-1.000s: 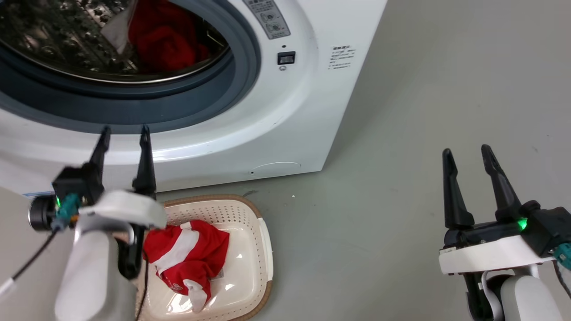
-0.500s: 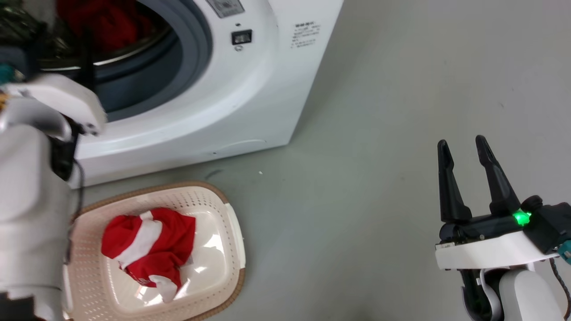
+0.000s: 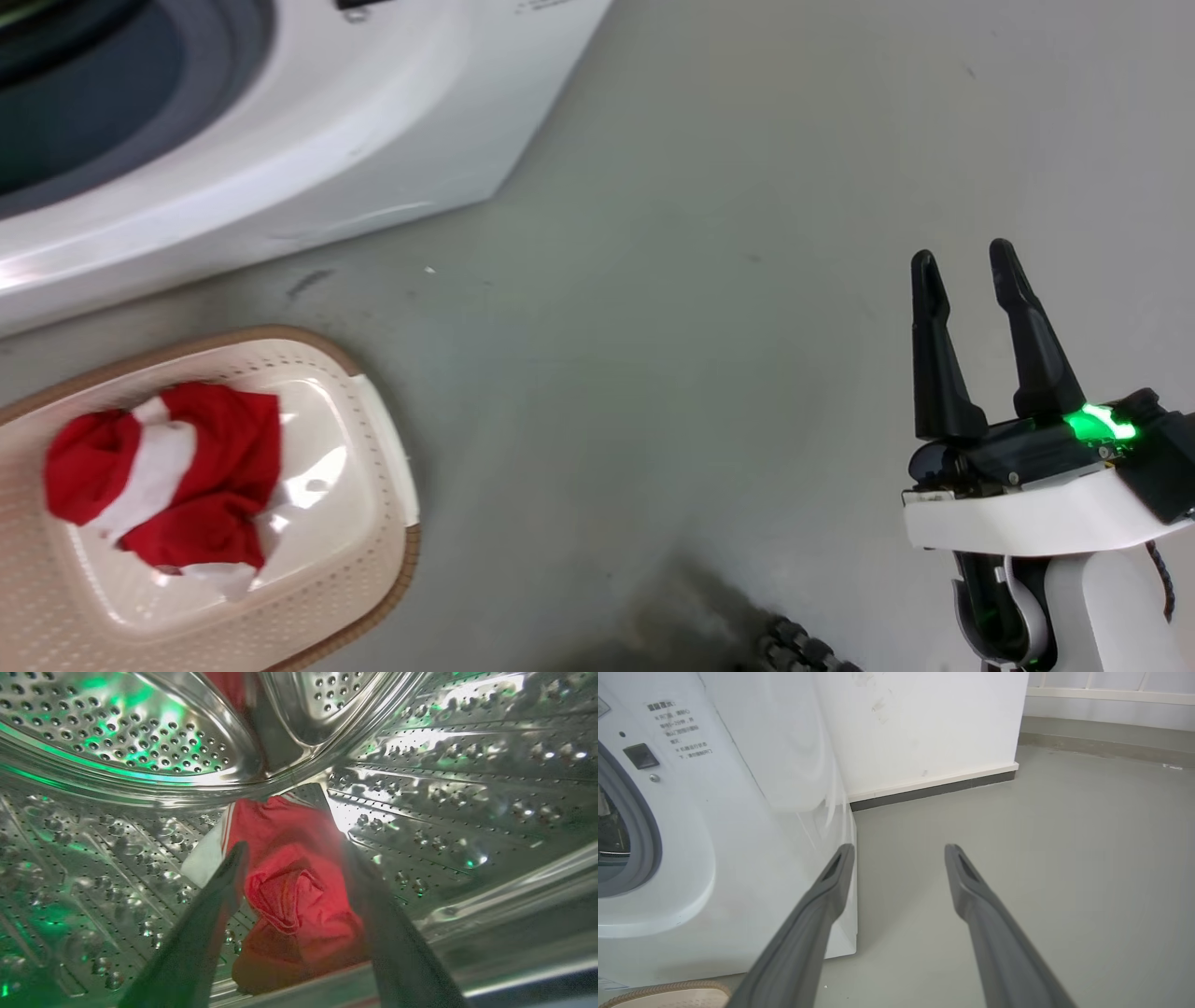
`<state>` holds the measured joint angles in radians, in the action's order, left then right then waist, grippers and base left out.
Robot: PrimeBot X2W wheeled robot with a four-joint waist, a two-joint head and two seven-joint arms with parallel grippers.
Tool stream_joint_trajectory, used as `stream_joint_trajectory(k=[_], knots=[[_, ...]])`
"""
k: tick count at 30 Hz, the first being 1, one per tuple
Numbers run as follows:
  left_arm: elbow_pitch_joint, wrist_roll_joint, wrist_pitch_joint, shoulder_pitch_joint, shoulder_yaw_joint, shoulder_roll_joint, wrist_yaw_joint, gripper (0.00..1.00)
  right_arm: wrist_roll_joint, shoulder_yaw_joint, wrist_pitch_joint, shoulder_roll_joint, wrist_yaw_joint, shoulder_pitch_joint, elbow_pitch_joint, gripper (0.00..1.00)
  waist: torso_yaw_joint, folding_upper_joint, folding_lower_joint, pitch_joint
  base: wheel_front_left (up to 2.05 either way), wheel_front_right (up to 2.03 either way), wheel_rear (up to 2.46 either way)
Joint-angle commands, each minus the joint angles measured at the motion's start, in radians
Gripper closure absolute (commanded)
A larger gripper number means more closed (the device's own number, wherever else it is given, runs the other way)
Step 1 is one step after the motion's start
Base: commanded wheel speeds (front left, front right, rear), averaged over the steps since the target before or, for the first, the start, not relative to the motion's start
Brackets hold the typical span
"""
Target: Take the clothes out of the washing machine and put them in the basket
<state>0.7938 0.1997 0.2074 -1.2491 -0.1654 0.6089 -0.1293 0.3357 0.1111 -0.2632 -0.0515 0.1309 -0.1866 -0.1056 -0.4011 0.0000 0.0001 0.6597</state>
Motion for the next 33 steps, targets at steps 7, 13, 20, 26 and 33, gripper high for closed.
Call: stream_joint_trajectory(k=[7, 13, 20, 26, 33], knots=[[-0.004, 0.053, 0.192, -0.112, -0.096, 0.132, -0.001, 0.00, 0.037, 0.029, -0.002, 0.002, 0.000, 0.000, -0.032, 0.00, -0.113, 0.0000, -0.0001, 0.106, 0.00, 0.00, 0.00], [-0.035, 0.079, 0.329, -0.161, -0.147, 0.207, -0.001, 0.00, 0.050, 0.047, -0.002, 0.002, 0.000, 0.017, -0.052, 0.00, -0.146, 0.0000, -0.0001, 0.141, 0.00, 0.00, 0.00], [-0.059, 0.096, 0.459, -0.173, -0.167, 0.219, 0.007, 0.00, 0.055, 0.056, -0.002, 0.002, 0.000, 0.023, -0.070, 0.00, -0.152, 0.0000, -0.0001, 0.169, 0.00, 0.00, 0.00], [-0.073, 0.091, 0.530, -0.162, -0.179, 0.220, 0.038, 0.00, 0.057, 0.046, -0.002, 0.002, 0.000, 0.044, -0.082, 0.00, -0.151, 0.0000, -0.0001, 0.180, 0.00, 0.00, 0.00], [-0.123, 0.092, 0.552, -0.152, -0.177, 0.223, 0.078, 1.00, 0.058, 0.042, -0.002, 0.002, 0.000, 0.054, -0.091, 0.00, -0.149, 0.0000, -0.0001, 0.189, 0.00, 0.00, 0.00]])
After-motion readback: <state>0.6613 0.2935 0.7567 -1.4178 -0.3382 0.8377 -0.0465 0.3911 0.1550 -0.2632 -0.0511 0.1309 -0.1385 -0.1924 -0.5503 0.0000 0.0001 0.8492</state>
